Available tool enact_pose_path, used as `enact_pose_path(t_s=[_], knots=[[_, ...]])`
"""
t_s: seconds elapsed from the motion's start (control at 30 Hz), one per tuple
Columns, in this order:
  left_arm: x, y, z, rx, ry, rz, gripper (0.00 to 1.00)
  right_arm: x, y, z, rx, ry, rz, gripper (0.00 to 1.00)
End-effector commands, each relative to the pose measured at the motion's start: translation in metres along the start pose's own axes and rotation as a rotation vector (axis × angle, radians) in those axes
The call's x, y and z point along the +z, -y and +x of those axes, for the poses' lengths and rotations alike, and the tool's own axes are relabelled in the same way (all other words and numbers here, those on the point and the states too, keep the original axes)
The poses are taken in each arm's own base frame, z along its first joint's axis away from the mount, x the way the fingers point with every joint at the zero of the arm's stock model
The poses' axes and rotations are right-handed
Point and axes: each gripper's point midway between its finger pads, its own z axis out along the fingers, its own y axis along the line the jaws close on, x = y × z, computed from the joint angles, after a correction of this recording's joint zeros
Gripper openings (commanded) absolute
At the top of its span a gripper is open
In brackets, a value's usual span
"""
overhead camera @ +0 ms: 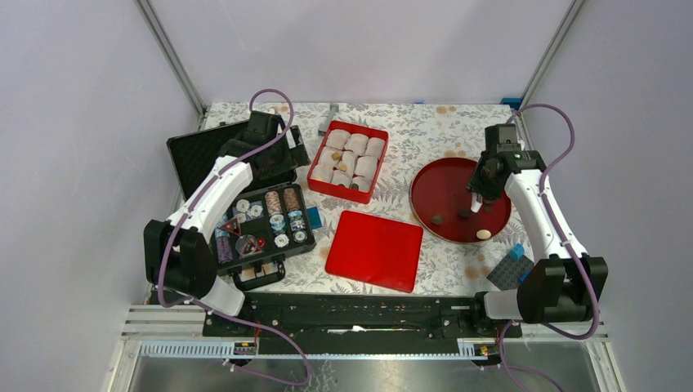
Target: Pack the chocolate
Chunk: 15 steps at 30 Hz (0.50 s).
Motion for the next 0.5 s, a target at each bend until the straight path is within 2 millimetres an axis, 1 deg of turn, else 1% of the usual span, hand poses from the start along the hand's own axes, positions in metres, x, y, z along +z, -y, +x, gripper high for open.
enact_pose_path(t_s=[0.0,0.13,0.17,0.33,0.37,0.47], knots=[[-0.007,0.014,-0.029,0.006,0.080,0.043,0.99,-0.002,0.005,-0.003,0.020,0.015,0.003,0.39],[-0.005,0.015,-0.030,0.006,0.079,0.043,0.99,0.007,0.012,0.002,-0.002,-0.009,0.027,0.42],[-0.005,0.018,-0.028,0.008,0.069,0.061,0.99,0.010,0.013,0.003,-0.005,-0.017,0.027,0.43],[-0.006,0.018,-0.027,0.007,0.068,0.061,0.99,0.022,0.011,0.012,-0.031,-0.055,0.011,0.45],[-0.006,0.018,-0.027,0.006,0.069,0.062,0.99,0.025,0.016,0.009,-0.018,-0.056,0.019,0.45],[-0.008,0.017,-0.027,0.006,0.070,0.062,0.99,0.033,0.020,0.008,-0.025,-0.069,0.026,0.45]])
